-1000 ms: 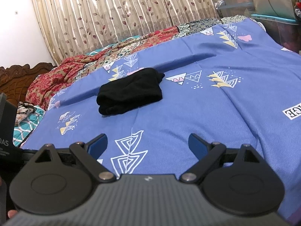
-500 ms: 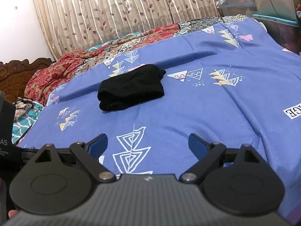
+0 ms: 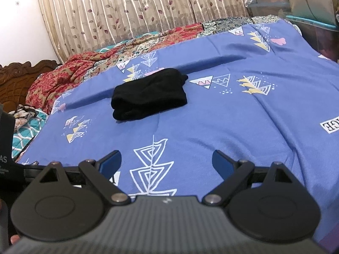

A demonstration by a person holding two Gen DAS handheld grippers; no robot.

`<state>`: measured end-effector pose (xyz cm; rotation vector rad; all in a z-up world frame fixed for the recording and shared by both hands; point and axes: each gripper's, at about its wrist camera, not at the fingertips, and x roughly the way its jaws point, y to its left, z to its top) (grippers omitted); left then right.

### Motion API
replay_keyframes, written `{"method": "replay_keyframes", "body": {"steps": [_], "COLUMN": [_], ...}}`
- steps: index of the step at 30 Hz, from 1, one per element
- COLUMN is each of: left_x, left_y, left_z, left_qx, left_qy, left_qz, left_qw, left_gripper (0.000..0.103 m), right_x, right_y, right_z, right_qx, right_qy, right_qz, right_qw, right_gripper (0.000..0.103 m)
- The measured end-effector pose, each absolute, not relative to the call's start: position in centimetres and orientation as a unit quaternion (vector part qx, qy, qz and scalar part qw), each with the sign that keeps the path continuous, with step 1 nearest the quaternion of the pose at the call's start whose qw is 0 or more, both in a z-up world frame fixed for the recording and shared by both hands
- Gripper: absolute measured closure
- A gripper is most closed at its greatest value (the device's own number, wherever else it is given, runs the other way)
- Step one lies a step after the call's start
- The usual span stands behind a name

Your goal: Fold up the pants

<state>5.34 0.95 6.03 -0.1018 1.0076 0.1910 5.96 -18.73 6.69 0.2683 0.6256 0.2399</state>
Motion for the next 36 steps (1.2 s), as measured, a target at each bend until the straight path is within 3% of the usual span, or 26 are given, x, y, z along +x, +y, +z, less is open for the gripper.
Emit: {"method": "replay_keyframes", "body": {"steps": [36], "left_x": [10.4], "left_y": [-2.6], "left_z": [6.8], "left_qx": [0.018], "left_qy": [0.495], "left_qz": [0.093], "left_qw": [0.864], "left_gripper": [0.000], "right_x": [9.5], "right_y": [-21.7], "right_z": [6.9], "right_qx": [0.187], "right_qy": [0.309], "right_qz": [0.098], "right_qw": [0.927], "right_gripper": [0.012]}}
